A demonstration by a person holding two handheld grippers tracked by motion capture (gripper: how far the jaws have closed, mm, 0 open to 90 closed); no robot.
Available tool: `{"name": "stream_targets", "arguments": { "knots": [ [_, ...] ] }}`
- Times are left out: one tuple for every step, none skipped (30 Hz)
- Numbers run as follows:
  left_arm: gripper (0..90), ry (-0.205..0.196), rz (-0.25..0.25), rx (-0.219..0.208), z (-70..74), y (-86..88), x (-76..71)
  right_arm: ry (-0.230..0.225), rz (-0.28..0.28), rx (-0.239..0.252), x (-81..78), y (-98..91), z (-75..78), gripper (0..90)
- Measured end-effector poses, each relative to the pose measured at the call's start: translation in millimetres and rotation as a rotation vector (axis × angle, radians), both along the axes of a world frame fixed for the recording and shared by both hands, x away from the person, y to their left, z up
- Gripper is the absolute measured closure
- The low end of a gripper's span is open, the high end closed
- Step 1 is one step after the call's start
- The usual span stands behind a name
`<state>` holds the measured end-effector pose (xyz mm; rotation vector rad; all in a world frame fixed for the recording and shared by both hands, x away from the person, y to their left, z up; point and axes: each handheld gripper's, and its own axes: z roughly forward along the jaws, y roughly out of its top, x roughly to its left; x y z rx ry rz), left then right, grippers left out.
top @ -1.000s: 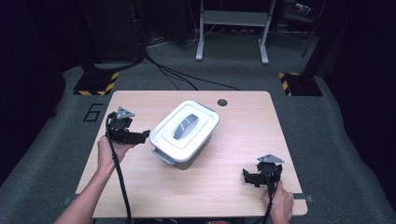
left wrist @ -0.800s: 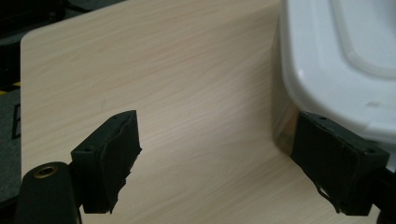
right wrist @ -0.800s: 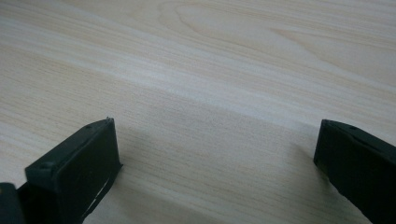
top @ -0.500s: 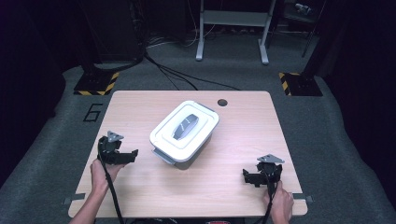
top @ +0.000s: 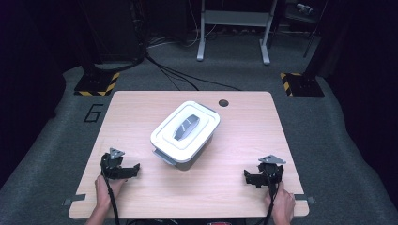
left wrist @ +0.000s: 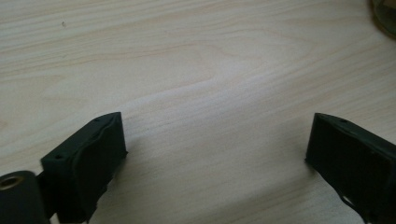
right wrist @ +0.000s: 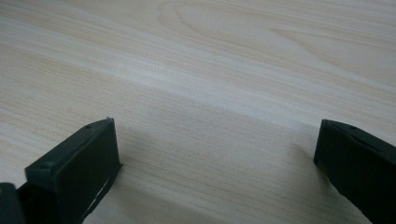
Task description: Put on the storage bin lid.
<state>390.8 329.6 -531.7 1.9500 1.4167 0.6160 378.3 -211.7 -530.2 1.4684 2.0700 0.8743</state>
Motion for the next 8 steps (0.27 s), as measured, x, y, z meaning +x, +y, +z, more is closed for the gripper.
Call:
{"name": "stream_targets", "arguments": {
  "knots": [
    [2.7, -0.002, 0.001, 0.0, -0.1, -0.2, 0.1, 0.0, 0.0, 0.0, 0.0, 0.0, 0.0, 0.0],
    [2.6, -0.002, 0.002, 0.0, -0.1, -0.3, 0.0, 0.0, 0.0, 0.0, 0.0, 0.0, 0.0, 0.0],
    [2.6, -0.002, 0.001, 0.0, -0.1, -0.2, 0.1, -0.001, 0.001, 0.0, 0.0, 0.0, -0.1, 0.0],
    [2.6, 0.0, -0.001, 0.001, -0.1, -0.2, -0.2, 0.0, 0.0, 0.0, 0.0, 0.1, 0.0, 0.0],
    [2.6, 0.001, -0.002, 0.001, 0.0, -0.2, -0.3, 0.0, -0.001, 0.003, 0.0, 0.2, -0.1, 0.0],
    [2.6, 0.001, -0.001, 0.001, -0.1, -0.3, -0.5, 0.0, 0.0, 0.003, 0.0, 0.1, 0.0, 0.0],
    [2.6, 0.002, 0.0, -0.001, -0.1, -0.5, -0.7, 0.0, -0.001, 0.003, 0.0, 0.2, -0.1, 0.0],
    [2.6, 0.002, 0.0, -0.002, -0.1, -0.6, -0.7, 0.0, 0.0, 0.003, 0.0, 0.1, -0.1, 0.0]
  ]
}}
